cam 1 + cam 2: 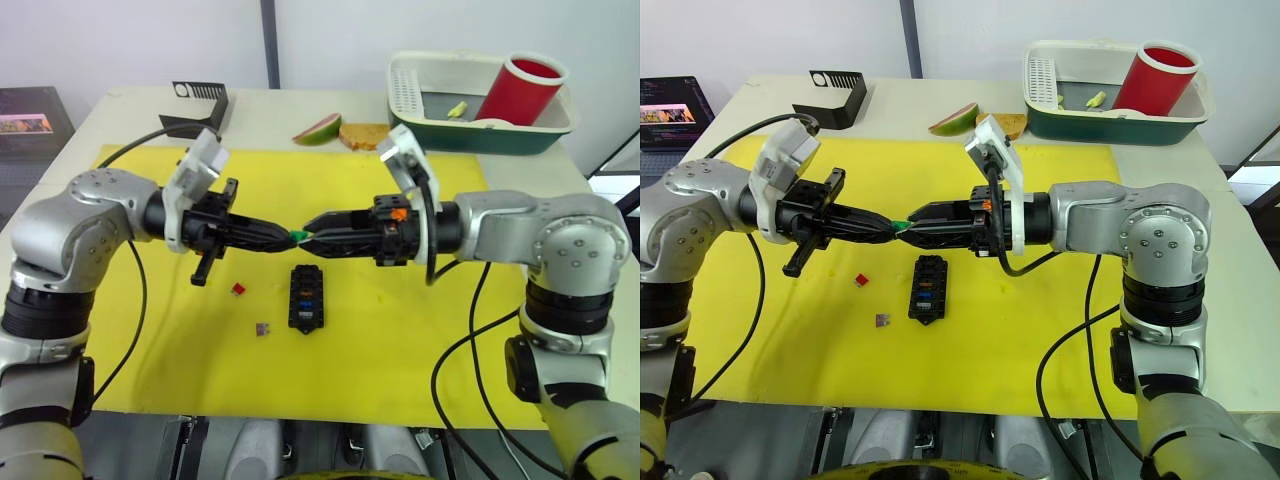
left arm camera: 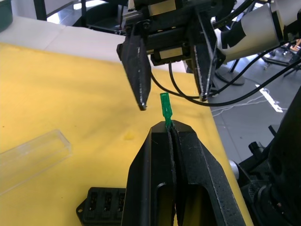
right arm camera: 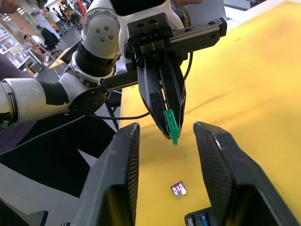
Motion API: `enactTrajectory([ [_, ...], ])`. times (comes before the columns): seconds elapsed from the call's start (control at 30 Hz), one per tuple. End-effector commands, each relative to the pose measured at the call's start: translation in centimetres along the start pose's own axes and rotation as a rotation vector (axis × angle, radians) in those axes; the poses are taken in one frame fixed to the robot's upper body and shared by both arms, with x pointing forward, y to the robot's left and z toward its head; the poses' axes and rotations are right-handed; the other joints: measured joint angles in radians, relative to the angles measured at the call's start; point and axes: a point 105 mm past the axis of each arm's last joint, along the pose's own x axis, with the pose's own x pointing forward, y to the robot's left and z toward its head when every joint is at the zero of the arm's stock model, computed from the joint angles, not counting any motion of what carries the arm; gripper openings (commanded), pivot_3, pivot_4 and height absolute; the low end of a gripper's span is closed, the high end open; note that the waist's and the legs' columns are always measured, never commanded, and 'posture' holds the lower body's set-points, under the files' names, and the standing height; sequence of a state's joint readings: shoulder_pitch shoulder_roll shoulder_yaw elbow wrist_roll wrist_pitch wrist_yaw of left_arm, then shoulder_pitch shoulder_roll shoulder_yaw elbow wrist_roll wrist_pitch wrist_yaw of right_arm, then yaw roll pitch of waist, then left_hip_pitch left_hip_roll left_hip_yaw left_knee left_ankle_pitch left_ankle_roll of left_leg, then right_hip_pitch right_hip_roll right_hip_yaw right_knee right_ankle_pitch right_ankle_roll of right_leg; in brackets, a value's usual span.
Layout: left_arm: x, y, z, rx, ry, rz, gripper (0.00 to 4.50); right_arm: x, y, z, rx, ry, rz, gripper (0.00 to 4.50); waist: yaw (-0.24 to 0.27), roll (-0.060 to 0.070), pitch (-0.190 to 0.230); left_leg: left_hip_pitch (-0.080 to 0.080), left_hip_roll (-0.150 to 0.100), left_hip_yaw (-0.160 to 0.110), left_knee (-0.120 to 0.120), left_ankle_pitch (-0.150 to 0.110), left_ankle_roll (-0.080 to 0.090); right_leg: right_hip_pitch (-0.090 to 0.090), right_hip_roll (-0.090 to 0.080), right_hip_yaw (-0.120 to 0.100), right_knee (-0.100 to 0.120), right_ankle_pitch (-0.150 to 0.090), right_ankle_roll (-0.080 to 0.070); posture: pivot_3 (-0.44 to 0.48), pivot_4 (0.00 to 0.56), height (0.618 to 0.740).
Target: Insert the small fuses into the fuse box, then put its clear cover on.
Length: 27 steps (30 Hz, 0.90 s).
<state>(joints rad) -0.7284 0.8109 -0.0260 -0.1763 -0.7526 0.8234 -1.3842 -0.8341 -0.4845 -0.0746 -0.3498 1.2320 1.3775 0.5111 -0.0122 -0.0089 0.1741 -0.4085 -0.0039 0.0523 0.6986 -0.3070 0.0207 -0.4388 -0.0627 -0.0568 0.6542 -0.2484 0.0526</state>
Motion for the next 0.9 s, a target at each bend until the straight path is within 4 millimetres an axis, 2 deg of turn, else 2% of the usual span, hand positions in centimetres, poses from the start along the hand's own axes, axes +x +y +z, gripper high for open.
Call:
enactTrajectory([
  [0.03, 0.06, -0.14, 0.81, 0.041, -0.002, -0.003, 0.0, 0.11, 0.88, 0.93, -0.055, -0.016, 0.025, 1.82, 0.0, 0.0, 0.0, 0.0, 0.0, 0.0, 0.0, 0.0, 0.0, 0.0, 0.0, 0.0, 0.0, 0.0, 0.0, 0.0, 0.15, 0.74],
  [0.13, 0.06, -0.15, 0.76, 0.039, -0.002, -0.002, 0.0, 0.15, 0.94, 0.88, -0.055, -0.014, 0.031, 1.82, 0.0, 0.0, 0.0, 0.0, 0.0, 0.0, 0.0, 0.0, 0.0, 0.0, 0.0, 0.0, 0.0, 0.0, 0.0, 0.0, 0.15, 0.74],
  [0.23, 0.08, -0.16, 0.54, 0.037, 0.004, -0.002, 0.0, 0.22, 0.94, 0.88, -0.056, -0.013, 0.033, 1.03, 0.0, 0.0, 0.0, 0.0, 0.0, 0.0, 0.0, 0.0, 0.0, 0.0, 0.0, 0.0, 0.0, 0.0, 0.0, 0.0, 0.15, 0.74],
  [0.9, 0.18, 0.06, 0.3, 0.042, 0.013, -0.001, 0.0, 0.19, 0.97, 1.02, -0.064, -0.004, 0.033, 1.03, 0.0, 0.0, 0.0, 0.0, 0.0, 0.0, 0.0, 0.0, 0.0, 0.0, 0.0, 0.0, 0.0, 0.0, 0.0, 0.0, 0.15, 0.74],
])
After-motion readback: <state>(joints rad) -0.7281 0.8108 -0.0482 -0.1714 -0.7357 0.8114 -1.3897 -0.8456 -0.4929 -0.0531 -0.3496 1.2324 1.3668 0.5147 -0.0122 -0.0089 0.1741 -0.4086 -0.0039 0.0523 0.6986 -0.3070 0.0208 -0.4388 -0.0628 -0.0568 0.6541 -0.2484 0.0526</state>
